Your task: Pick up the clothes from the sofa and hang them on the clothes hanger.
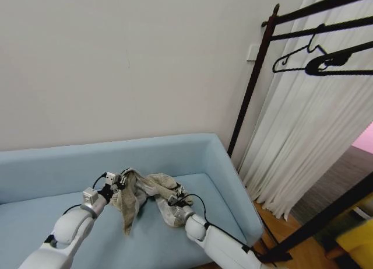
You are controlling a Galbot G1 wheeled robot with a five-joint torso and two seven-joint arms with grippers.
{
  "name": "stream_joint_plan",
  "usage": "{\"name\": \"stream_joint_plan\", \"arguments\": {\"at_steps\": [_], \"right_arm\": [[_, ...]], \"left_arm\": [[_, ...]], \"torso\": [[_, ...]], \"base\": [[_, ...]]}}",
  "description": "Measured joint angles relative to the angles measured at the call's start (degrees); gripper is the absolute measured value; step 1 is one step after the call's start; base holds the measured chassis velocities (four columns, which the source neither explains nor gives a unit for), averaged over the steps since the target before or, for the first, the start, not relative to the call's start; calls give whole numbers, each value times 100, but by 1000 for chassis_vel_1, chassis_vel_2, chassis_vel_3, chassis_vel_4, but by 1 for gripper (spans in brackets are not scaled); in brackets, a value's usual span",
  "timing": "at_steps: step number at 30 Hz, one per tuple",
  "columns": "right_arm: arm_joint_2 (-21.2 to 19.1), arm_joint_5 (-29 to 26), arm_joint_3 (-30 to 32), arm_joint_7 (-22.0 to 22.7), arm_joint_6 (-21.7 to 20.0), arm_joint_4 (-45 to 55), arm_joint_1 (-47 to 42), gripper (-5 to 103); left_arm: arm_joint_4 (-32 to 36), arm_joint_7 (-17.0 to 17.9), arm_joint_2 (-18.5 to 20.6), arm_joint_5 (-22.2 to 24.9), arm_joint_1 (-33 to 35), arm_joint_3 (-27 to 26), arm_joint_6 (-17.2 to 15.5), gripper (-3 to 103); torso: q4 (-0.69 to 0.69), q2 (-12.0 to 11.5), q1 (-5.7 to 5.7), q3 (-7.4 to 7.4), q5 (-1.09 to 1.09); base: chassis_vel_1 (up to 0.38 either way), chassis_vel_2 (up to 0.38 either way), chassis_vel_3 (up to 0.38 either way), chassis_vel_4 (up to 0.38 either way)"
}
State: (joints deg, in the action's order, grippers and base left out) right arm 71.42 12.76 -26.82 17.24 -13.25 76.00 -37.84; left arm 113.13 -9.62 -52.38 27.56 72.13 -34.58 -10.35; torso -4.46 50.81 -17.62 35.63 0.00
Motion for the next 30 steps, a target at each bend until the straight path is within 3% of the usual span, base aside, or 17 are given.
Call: {"name": "stream_joint_plan", "arguments": {"at_steps": [22, 27, 28, 30], "right_arm": [[-98, -548, -454, 31, -1, 519, 263, 102], [-11, -593, -583, 1, 132, 404, 336, 83], [-11, -593, -583, 1, 132, 404, 336, 83], [-6, -628, -665, -41, 146, 375, 384, 71]], "left_arm": [[-108, -59, -47, -104, -21, 142, -23, 2], [-122, -62, -20, -93, -24, 130, -27, 2], [-122, -62, -20, -93, -24, 130, -27, 2], [-125, -63, -17, -87, -24, 128, -30, 2]], "torso": [[-1, 0, 0, 0, 0], [0, 0, 0, 0, 0], [0, 0, 0, 0, 0], [0, 0, 0, 0, 0]], "base": [[0, 0, 0, 0], [0, 0, 0, 0], [0, 0, 0, 0], [0, 0, 0, 0]]}}
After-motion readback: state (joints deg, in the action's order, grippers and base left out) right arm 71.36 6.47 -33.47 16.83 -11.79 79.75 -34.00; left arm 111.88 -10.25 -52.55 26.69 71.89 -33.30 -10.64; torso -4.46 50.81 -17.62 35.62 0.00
